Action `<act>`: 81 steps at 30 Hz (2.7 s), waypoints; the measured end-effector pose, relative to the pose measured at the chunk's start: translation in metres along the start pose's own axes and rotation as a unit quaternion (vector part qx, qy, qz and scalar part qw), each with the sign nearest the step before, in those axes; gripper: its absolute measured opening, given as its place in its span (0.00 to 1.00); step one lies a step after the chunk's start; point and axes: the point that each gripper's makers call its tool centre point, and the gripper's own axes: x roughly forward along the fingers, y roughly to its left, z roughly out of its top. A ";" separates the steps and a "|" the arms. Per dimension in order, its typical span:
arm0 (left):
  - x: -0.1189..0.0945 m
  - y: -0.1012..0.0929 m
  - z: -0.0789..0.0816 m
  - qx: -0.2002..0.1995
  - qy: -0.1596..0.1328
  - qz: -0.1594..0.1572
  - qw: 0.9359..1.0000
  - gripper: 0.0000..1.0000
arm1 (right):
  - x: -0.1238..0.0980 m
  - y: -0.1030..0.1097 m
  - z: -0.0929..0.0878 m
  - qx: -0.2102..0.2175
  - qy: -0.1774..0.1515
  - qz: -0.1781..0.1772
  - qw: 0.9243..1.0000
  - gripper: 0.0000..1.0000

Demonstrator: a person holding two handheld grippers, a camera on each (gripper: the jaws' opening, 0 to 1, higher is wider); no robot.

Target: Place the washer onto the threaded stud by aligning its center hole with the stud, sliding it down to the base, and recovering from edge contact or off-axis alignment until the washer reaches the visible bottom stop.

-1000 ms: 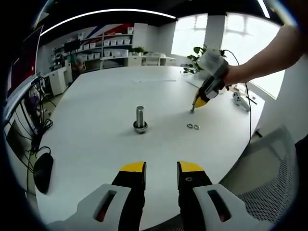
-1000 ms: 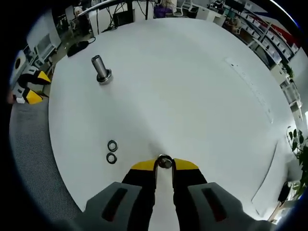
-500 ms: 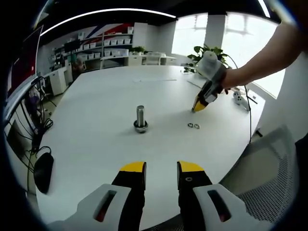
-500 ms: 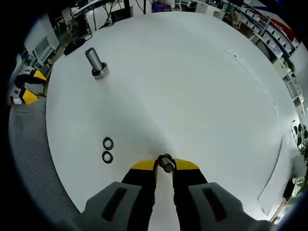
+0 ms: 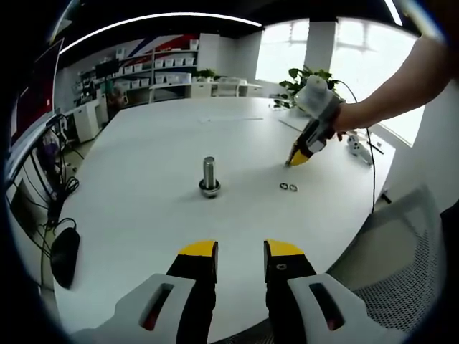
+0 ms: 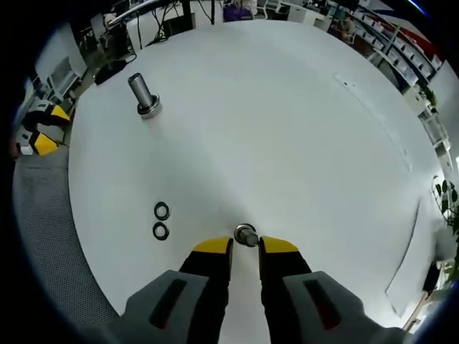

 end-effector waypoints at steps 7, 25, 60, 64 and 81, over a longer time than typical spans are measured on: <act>0.000 -0.001 -0.001 0.000 0.002 -0.004 1.000 0.23 | -0.006 0.007 -0.007 0.007 0.001 0.000 1.000 0.19; 0.000 -0.003 0.000 0.000 -0.001 -0.009 1.000 0.23 | -0.002 0.039 -0.012 0.003 -0.003 0.020 1.000 0.24; 0.000 -0.002 0.000 -0.001 -0.002 -0.005 1.000 0.23 | 0.007 0.087 0.000 -0.094 -0.007 0.066 0.993 0.22; 0.000 -0.002 0.001 -0.002 -0.003 -0.005 1.000 0.23 | 0.007 0.091 0.000 -0.137 -0.003 0.080 0.987 0.19; 0.000 -0.001 0.001 -0.003 -0.003 -0.004 1.000 0.23 | 0.011 0.091 0.003 -0.210 0.101 0.083 0.969 0.16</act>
